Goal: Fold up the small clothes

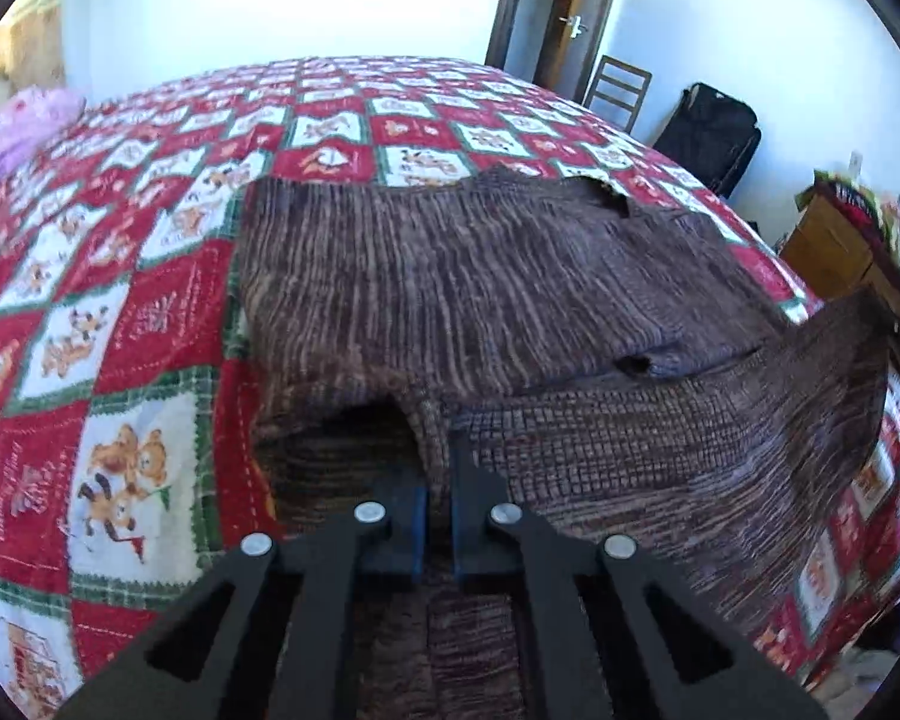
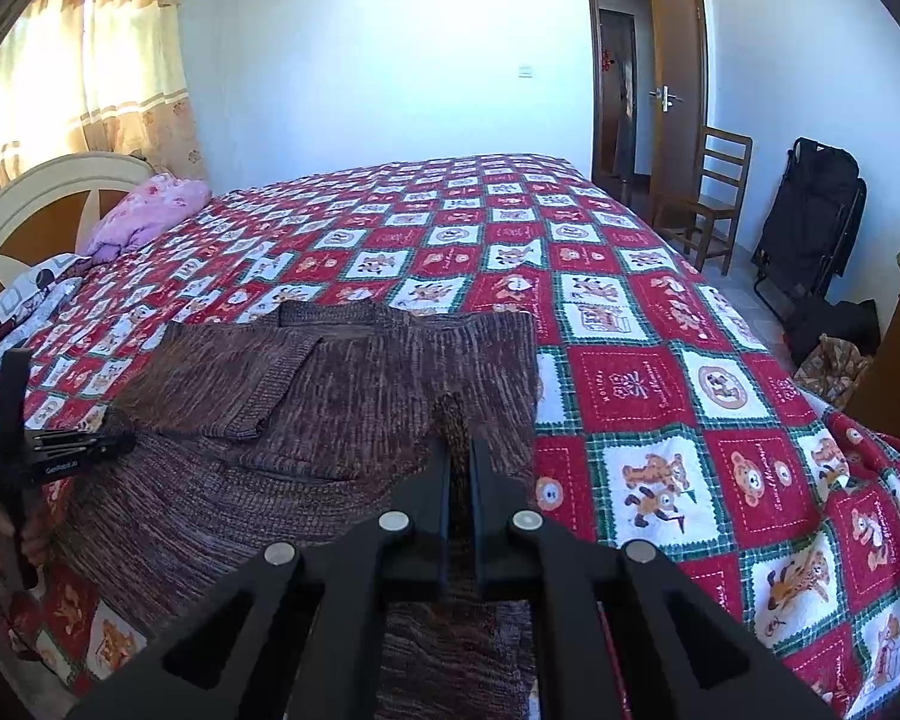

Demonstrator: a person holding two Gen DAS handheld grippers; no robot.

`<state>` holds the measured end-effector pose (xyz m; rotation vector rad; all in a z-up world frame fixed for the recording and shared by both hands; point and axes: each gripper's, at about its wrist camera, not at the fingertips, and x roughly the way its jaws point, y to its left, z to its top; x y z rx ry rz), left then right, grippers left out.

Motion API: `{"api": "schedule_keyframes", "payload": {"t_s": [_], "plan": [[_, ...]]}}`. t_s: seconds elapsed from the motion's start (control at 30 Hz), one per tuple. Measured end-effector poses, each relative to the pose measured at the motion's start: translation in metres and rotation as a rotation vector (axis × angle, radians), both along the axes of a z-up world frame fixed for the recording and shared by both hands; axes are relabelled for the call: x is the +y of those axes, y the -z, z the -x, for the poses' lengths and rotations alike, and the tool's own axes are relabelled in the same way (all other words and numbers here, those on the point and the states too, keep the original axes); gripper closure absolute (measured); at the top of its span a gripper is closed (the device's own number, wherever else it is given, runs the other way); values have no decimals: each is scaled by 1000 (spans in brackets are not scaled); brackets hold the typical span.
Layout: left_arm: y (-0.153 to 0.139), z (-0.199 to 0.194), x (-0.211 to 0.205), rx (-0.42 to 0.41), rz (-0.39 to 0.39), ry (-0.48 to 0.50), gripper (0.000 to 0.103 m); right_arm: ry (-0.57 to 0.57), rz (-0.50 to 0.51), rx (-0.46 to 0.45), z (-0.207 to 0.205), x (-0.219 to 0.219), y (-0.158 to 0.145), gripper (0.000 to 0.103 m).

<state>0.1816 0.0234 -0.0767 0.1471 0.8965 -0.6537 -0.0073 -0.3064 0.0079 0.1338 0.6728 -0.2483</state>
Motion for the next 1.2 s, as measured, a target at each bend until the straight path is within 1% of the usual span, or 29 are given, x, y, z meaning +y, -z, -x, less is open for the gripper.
{"api": "schedule_keyframes", "payload": {"t_s": [0.07,0.1,0.2,0.33,0.43,0.5,0.6,0.7,0.77,0.87,0.9,0.93,0.97,1.03,1.07,1.1,1.13,1.2], "plan": [[-10,4,5,-11,33,-10,98,-2,9,-11,1,0,-6,98],[-20,6,10,-15,71,-16,98,-5,14,-21,1,0,-11,98],[-48,4,22,-35,154,-49,98,-23,37,-54,-3,1,-29,98],[-82,-13,29,-85,213,-97,98,-41,87,-91,-21,1,-49,98],[-95,-34,26,-117,197,-131,98,-61,112,-98,-52,-4,-58,98],[-98,-54,22,-130,186,-155,98,-55,120,-92,-83,-12,-59,98],[-96,-82,14,-146,166,-189,98,-32,128,-86,-120,-20,-54,98],[-86,-108,6,-143,146,-223,98,-3,134,-64,-158,-30,-35,98],[-75,-122,0,-126,137,-237,98,21,130,-41,-177,-36,-17,98],[-50,-144,-10,-100,93,-270,98,55,133,6,-204,-48,16,98],[-45,-148,-12,-92,86,-280,98,63,124,19,-209,-51,25,98],[-33,-156,-14,-80,74,-305,98,71,119,36,-213,-54,33,98],[-26,-160,-15,-71,66,-316,98,77,114,65,-218,-57,47,98],[-8,-168,-16,-28,34,-336,98,72,101,98,-219,-59,61,98],[0,-172,-14,11,32,-343,98,69,104,100,-218,-59,62,98],[3,-175,-11,37,52,-346,98,71,107,88,-217,-58,61,98],[2,-176,-8,45,70,-349,98,70,106,73,-214,-58,57,98],[2,-176,-5,54,77,-351,98,57,63,42,-209,-63,47,98]]}}
